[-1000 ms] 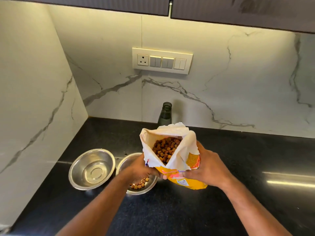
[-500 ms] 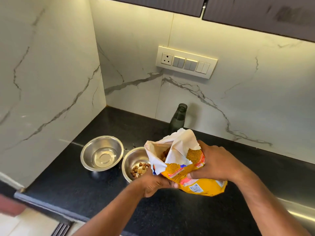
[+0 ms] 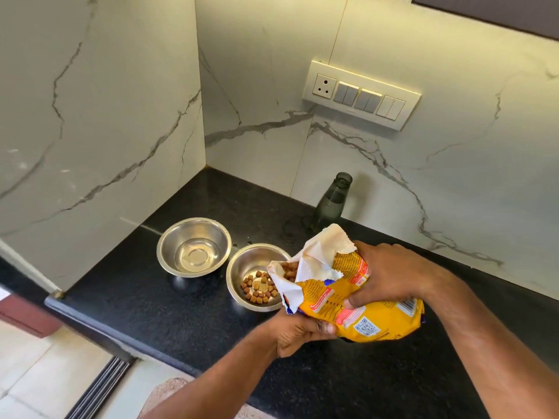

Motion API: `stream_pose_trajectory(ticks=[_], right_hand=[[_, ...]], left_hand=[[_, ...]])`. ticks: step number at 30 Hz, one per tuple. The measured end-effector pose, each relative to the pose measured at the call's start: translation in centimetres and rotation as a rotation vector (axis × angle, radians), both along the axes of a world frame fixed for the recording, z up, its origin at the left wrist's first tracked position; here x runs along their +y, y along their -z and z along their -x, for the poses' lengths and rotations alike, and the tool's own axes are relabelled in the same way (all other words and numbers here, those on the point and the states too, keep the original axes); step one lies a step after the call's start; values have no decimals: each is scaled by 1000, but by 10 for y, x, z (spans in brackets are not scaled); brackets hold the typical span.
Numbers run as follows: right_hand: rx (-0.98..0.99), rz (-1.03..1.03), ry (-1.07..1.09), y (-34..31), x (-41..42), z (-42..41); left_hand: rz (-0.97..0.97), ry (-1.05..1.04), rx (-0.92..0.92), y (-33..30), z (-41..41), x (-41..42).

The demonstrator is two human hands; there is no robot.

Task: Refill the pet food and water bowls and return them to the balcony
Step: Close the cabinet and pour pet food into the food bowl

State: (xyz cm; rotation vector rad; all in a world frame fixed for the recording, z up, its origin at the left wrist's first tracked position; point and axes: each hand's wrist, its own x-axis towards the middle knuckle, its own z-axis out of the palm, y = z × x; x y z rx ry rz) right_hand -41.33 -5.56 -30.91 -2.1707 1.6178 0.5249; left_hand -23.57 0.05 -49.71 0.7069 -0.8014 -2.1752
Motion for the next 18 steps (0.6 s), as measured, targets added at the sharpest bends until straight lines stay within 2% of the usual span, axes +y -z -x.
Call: stream_pose_trajectory(ticks=[8, 18], right_hand=[[79, -64, -40, -6, -15, -19], [142, -130, -39, -7, -24, -35]], left_hand=[[-96, -50, 116, 6, 5, 8], [-120, -53, 195, 6, 4, 13]])
